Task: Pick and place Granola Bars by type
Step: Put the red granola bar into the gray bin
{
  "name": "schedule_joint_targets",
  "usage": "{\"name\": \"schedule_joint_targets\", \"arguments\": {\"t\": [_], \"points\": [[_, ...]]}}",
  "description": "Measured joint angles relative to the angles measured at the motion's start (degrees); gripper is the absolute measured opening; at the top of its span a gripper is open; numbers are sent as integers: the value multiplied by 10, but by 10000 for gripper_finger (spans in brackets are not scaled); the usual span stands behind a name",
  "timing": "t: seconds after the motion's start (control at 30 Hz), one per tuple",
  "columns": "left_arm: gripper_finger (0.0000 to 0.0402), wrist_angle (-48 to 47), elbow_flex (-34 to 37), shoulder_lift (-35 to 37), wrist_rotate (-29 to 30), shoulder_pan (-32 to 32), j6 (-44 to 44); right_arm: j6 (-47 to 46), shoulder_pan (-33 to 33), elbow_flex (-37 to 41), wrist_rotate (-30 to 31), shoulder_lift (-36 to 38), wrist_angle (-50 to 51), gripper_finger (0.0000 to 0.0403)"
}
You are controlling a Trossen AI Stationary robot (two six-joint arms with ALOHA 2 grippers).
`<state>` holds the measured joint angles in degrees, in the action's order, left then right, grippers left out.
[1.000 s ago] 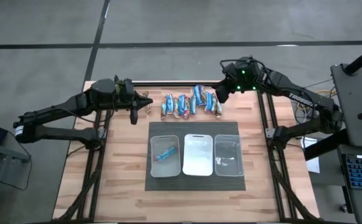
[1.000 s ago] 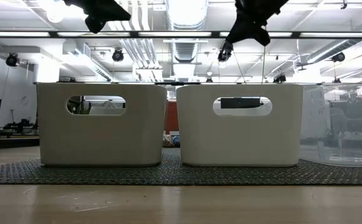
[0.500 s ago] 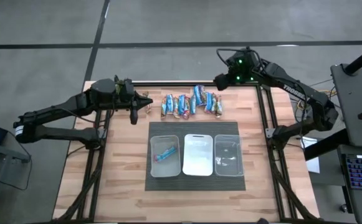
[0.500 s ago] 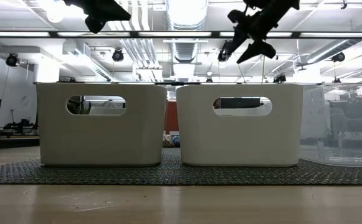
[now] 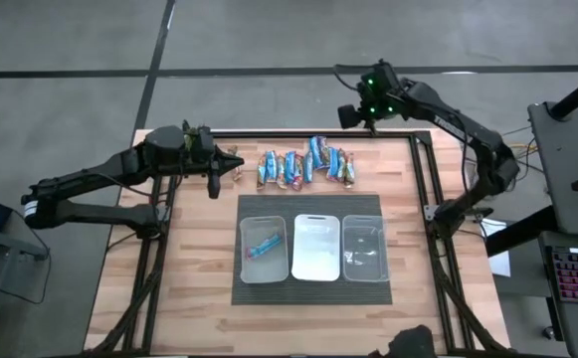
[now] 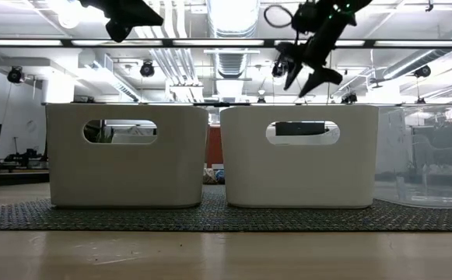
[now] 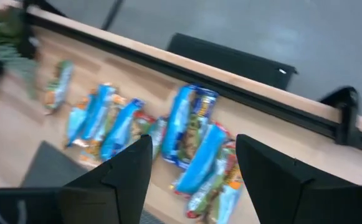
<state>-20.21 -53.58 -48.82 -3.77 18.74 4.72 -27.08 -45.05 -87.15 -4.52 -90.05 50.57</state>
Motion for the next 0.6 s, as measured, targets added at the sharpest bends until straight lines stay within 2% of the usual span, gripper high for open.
{"name": "schedule_joint_targets", "arguments": {"t": [0.2,0.4,0.6], "points": [[0,0,0,0,0,0,3,5,-8,-3,-1,-27,3,221],[0,0,0,0,0,0,4,21,-8,-3,-70,-40,3,221],[0,0,0,0,0,0,5,50,-7,-3,-76,-39,3,221]]}}
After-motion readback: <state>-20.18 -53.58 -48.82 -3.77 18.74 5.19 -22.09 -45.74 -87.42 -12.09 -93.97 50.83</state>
